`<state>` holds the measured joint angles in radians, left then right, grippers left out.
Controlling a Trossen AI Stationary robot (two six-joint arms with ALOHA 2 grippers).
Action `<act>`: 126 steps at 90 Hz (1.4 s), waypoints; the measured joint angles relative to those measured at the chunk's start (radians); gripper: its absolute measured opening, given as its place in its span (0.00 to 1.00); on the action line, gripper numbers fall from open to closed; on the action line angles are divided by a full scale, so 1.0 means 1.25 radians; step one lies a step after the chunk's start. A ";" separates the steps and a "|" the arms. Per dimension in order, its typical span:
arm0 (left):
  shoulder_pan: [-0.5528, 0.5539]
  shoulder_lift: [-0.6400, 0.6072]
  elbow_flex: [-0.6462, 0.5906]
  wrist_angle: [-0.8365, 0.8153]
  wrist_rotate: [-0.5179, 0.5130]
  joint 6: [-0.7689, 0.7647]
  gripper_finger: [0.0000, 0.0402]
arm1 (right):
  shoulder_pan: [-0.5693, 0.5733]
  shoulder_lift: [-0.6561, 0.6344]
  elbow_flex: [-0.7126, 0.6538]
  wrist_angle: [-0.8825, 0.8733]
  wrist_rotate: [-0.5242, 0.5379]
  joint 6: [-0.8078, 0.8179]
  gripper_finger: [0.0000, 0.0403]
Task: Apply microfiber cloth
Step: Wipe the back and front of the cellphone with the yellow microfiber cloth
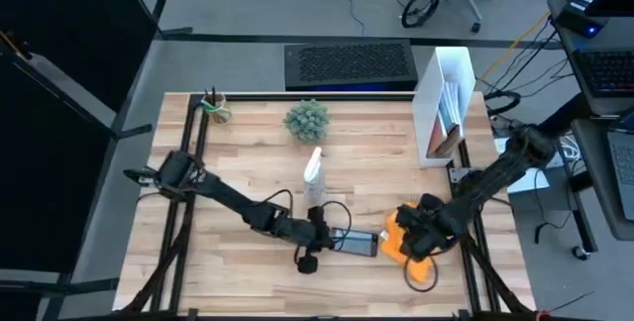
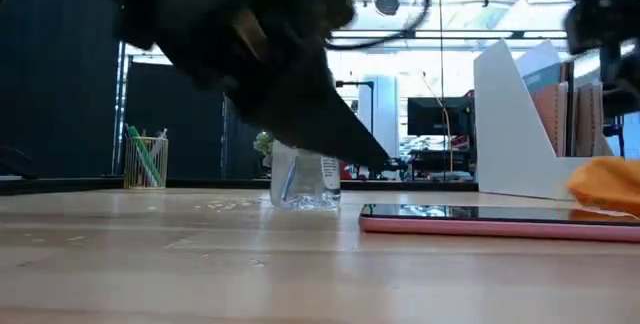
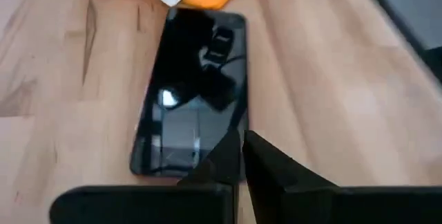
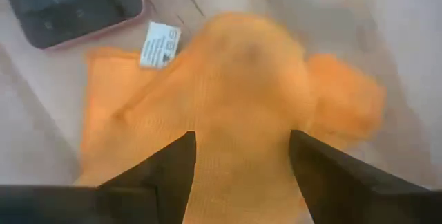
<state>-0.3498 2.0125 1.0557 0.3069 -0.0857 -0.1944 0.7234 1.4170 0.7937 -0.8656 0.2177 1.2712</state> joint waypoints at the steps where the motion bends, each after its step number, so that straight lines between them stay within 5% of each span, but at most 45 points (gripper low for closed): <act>1: 0.001 0.006 0.003 0.000 0.001 0.000 0.02 | 0.003 -0.001 -0.007 0.007 0.000 0.006 0.53; 31: 0.017 0.083 0.033 0.023 0.009 -0.005 0.02 | 0.070 0.056 -0.148 0.256 0.019 0.074 0.49; 56: 0.018 0.085 0.031 0.016 0.019 -0.005 0.02 | 0.115 0.071 -0.137 0.299 0.028 0.100 0.06; 68: 0.018 0.086 0.030 0.017 0.023 -0.006 0.02 | 0.113 0.054 -0.066 0.290 -0.032 0.008 0.04; 88: 0.018 0.087 0.027 0.028 0.026 -0.007 0.02 | 0.036 0.043 0.045 0.434 0.183 -0.332 0.02; 99: 0.018 0.087 0.027 0.028 0.029 -0.007 0.02 | -0.037 0.070 0.051 0.537 0.217 -0.493 0.01; 110: 0.018 0.087 0.027 0.029 0.030 -0.007 0.02 | -0.107 0.145 0.048 0.597 0.211 -0.563 0.02; 126: 0.018 0.087 0.027 0.026 0.031 -0.007 0.02 | -0.155 0.289 0.048 0.696 0.088 -0.585 0.02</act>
<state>-0.3275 2.1212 1.0901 0.3393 -0.0475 -0.2028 0.5297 1.7785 0.8539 0.0040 0.3273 0.5400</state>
